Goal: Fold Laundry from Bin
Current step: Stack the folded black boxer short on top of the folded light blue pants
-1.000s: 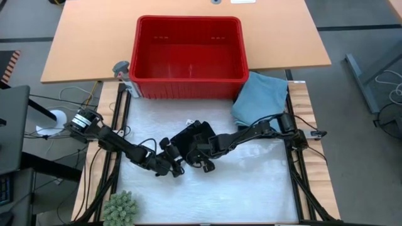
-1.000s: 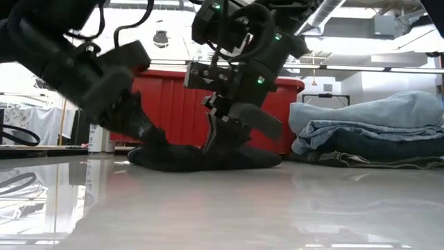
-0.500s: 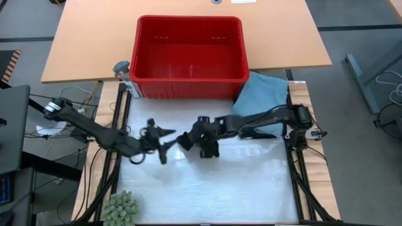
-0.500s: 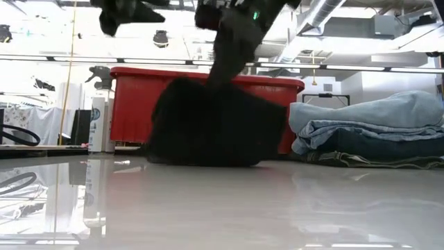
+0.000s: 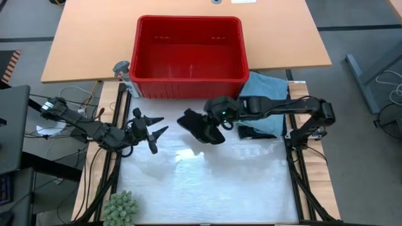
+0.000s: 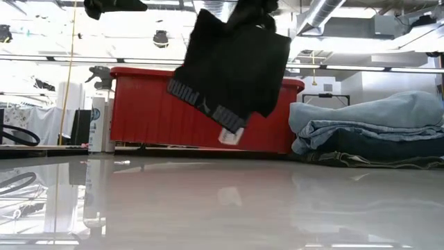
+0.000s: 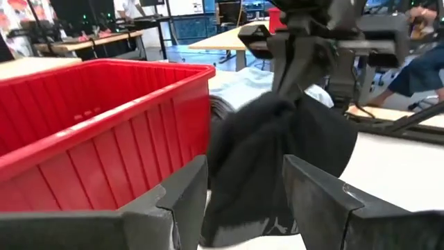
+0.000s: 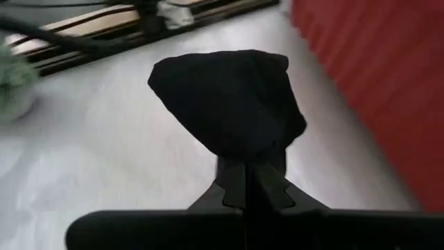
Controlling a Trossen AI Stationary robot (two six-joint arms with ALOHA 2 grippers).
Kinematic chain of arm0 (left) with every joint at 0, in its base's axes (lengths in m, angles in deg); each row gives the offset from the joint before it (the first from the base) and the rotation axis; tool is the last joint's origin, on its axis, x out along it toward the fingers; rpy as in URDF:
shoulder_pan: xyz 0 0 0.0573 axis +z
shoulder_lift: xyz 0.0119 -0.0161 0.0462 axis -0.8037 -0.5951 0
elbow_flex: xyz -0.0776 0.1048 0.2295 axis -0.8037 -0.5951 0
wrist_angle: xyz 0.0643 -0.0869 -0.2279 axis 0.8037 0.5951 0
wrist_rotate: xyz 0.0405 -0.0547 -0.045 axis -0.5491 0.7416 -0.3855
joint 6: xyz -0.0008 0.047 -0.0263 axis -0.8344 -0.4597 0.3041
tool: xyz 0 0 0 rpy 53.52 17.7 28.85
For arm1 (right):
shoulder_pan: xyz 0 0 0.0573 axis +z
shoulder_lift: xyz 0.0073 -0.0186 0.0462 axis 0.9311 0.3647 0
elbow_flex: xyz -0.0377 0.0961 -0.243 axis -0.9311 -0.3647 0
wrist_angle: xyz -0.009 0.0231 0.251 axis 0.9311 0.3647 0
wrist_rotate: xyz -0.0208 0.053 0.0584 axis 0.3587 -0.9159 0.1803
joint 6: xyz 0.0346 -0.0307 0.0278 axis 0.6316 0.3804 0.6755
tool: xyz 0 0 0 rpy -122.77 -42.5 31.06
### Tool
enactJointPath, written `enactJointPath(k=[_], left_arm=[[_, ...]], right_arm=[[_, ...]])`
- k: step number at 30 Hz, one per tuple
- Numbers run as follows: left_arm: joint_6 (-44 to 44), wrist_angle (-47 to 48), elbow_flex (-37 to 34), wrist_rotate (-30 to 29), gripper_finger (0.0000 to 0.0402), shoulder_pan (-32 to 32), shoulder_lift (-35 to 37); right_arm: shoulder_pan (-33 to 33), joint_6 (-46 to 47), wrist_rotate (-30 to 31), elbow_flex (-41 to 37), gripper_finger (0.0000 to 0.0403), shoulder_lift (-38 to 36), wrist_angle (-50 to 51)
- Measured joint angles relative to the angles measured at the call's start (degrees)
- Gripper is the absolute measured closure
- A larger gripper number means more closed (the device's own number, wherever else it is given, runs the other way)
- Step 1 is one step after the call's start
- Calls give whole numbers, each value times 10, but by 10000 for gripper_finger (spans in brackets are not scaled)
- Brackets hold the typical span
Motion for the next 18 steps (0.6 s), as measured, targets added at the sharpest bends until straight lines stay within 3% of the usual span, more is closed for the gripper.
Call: enactJointPath(k=[8, 18], left_arm=[[-49, -1, 0, 3, 223, 24, -3], [-109, -1, 0, 56, 223, 82, -3]], right_arm=[[-6, 135, 107, 0, 379, -65, 96], [-21, 182, 182, 0, 379, -114, 195]])
